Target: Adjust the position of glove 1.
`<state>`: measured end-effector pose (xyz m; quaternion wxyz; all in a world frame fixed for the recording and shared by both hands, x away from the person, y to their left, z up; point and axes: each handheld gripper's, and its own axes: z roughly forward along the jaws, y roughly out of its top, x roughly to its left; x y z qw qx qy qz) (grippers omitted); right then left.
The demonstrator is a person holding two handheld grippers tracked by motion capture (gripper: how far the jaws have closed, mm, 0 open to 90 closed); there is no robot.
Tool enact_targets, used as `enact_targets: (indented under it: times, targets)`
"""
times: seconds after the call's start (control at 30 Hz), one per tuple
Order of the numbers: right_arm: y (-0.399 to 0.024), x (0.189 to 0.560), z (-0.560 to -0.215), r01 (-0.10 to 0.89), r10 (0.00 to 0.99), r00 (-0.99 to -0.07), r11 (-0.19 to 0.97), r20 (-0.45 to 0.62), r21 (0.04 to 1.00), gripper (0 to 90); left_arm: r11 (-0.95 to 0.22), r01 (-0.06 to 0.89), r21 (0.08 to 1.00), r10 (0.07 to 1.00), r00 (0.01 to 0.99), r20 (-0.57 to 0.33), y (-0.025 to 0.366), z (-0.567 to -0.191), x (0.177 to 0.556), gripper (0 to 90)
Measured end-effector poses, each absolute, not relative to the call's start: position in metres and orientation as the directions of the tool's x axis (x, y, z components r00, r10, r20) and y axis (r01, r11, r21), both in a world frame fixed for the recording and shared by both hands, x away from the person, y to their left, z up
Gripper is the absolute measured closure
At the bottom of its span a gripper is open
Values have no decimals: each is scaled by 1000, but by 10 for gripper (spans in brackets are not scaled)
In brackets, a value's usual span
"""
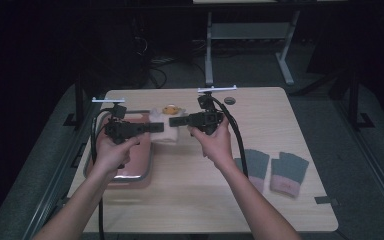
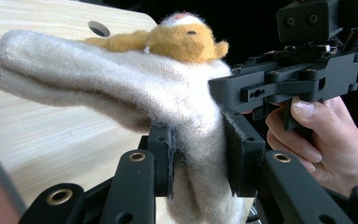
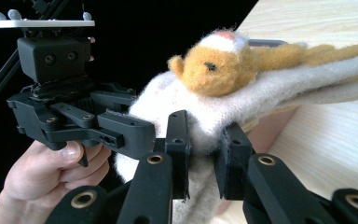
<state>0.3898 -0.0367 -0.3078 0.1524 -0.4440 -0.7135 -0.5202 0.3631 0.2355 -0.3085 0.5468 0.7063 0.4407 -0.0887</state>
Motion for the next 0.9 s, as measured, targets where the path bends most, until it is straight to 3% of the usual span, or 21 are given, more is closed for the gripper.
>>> enact_targets:
  times: [0.9]
  targets:
    - [31, 413, -290, 771, 439, -612, 147, 658, 619, 771, 69, 714, 696, 557, 551, -621, 298, -300, 361, 671]
